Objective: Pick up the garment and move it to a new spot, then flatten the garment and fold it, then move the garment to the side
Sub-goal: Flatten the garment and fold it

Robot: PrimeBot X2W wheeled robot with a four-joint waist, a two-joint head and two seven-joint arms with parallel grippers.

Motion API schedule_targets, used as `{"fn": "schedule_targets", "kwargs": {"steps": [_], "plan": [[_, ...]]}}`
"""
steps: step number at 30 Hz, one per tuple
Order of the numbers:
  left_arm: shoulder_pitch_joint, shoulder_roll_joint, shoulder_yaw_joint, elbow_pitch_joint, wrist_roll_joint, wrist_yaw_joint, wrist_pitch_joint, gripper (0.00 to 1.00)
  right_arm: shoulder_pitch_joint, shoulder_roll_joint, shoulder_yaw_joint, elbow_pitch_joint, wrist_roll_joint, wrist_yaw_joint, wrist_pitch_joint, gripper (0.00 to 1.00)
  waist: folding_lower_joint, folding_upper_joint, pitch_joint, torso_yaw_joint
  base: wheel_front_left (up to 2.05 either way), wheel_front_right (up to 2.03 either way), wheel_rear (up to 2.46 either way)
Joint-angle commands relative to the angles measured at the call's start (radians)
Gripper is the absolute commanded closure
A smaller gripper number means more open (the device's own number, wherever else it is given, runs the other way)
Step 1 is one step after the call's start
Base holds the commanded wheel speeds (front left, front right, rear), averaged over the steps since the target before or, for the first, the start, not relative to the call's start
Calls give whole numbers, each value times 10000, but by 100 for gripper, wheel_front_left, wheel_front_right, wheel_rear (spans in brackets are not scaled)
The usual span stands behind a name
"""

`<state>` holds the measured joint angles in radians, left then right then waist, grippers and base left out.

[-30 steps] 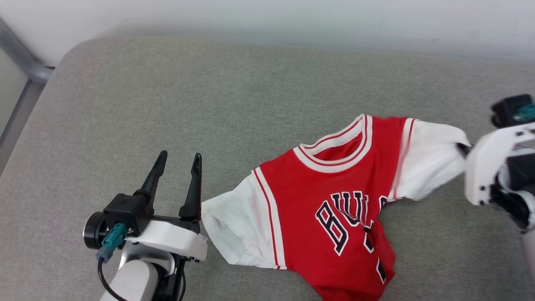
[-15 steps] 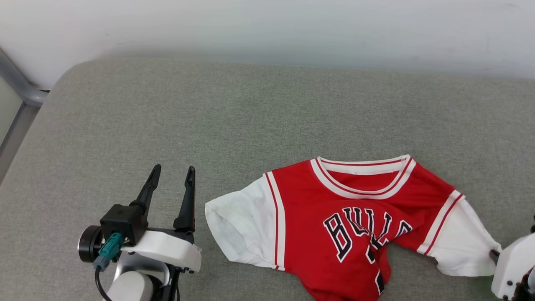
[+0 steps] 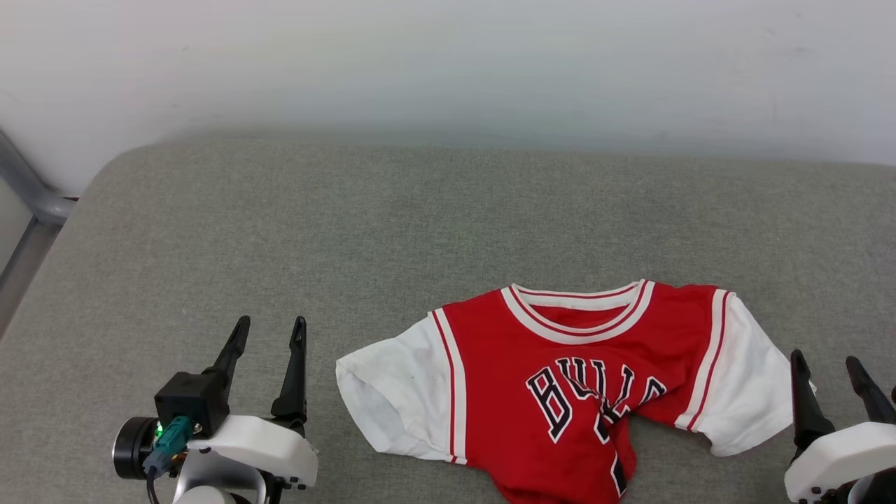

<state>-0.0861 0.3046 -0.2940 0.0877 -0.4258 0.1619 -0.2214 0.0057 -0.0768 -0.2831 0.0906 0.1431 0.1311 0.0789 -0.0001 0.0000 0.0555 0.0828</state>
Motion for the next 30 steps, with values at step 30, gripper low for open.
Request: {"fn": "schedule_targets", "kwargs": {"steps": [30], "plan": [[-2002, 1526, -887, 1911, -2199, -1456, 7558, 0, 648, 272, 2329, -2274, 558, -7, -713, 0, 1, 0, 890, -1776, 0, 0, 0]]}}
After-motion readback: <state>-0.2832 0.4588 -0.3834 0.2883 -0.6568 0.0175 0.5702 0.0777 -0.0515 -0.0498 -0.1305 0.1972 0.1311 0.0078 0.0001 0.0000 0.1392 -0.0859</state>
